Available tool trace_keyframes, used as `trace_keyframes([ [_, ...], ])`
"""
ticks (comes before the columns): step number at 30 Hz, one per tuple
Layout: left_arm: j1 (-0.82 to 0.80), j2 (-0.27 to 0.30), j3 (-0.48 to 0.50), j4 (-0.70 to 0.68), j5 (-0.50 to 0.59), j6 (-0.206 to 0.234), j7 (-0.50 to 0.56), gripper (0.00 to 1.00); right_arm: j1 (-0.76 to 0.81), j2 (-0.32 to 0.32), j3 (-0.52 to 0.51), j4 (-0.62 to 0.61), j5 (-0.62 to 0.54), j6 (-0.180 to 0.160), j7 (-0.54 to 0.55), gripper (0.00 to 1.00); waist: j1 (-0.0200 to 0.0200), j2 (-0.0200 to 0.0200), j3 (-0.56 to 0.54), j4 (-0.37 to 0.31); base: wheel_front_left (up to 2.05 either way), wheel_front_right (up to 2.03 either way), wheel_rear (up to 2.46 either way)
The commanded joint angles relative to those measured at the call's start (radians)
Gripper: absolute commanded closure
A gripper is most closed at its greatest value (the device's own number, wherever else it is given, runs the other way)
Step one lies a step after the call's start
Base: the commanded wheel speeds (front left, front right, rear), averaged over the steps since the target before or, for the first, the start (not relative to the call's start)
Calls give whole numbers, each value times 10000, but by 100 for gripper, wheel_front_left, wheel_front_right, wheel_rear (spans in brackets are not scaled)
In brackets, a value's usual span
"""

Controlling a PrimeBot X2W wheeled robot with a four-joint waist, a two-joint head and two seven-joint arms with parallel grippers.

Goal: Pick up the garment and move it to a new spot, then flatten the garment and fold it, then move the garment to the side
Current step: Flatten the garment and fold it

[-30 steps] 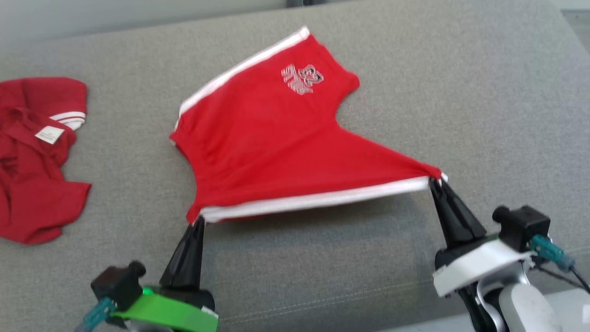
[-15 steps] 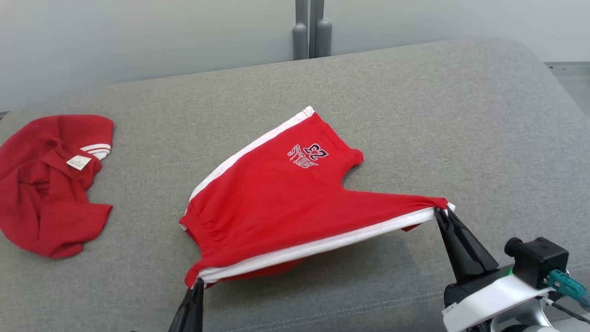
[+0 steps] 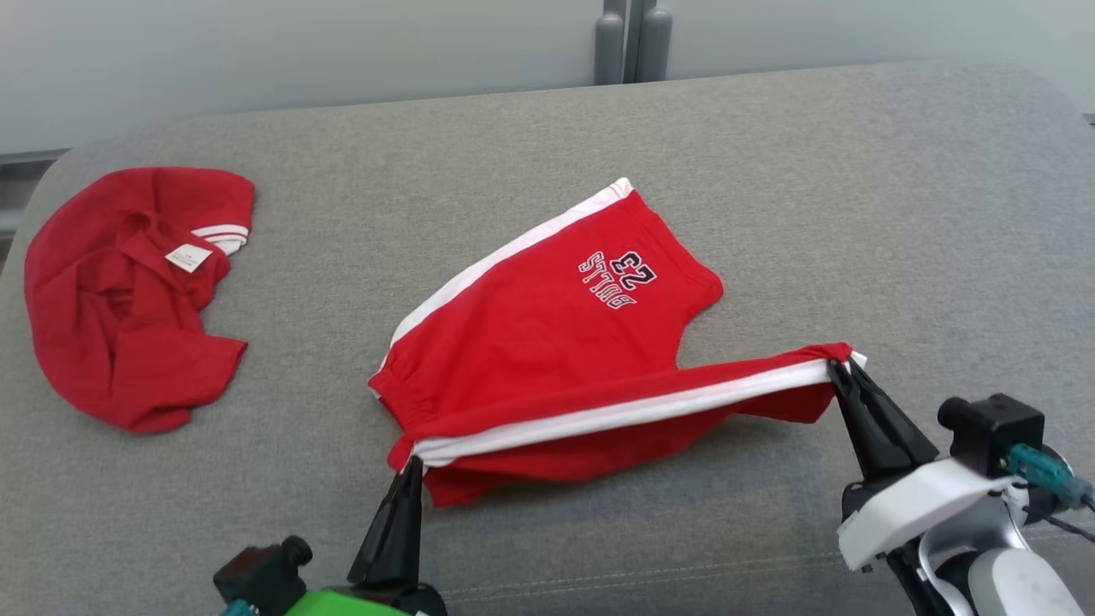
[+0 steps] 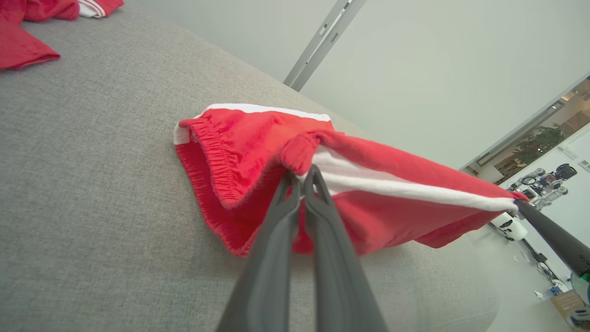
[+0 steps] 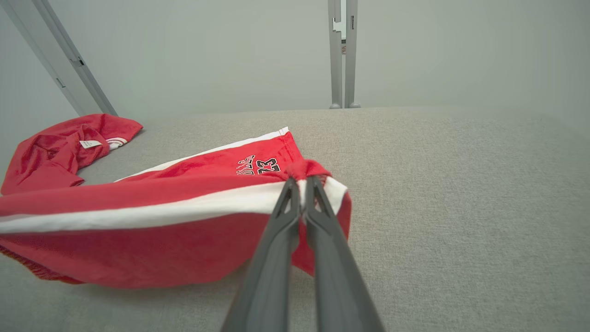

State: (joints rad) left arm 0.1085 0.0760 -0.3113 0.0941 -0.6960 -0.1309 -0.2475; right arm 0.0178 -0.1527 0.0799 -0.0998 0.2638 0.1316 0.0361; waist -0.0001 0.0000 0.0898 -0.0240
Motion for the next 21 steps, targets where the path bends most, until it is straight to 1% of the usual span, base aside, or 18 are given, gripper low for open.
trace_keyframes([
  [1, -507, -60, -10, 254, -242, 66, 84, 100, -453, -185, -9, 329, 71, -17, 44, 100, 1, 0, 222, 390, 0, 0, 0],
  [4, -1289, -161, -155, 765, -561, 331, 317, 100, -1293, -471, 132, 1039, 147, -17, 143, 100, 1, 0, 409, 718, 0, 0, 0],
  [9, -2716, -232, -513, 1599, -1253, 942, 723, 100, -3001, -1083, 536, 2416, 182, -17, 297, 100, 1, 0, 771, 1294, 0, 0, 0],
  [11, -3298, -239, -815, 1926, -1722, 1235, 855, 100, -3718, -1226, 742, 3039, 306, -17, 368, 100, 1, 0, 920, 1495, 0, 0, 0],
  [15, -4480, -242, -1554, 2646, -2103, 1887, 1024, 100, -5156, -1528, 1262, 4391, 406, -17, 381, 100, 1, 0, 1255, 1819, 0, 0, 0],
  [21, -5744, -240, -2522, 3232, -2720, 2631, 1041, 100, -7148, -1707, 2244, 6394, 657, -17, 338, 100, 1, 0, 1839, 2167, 0, 0, 0],
])
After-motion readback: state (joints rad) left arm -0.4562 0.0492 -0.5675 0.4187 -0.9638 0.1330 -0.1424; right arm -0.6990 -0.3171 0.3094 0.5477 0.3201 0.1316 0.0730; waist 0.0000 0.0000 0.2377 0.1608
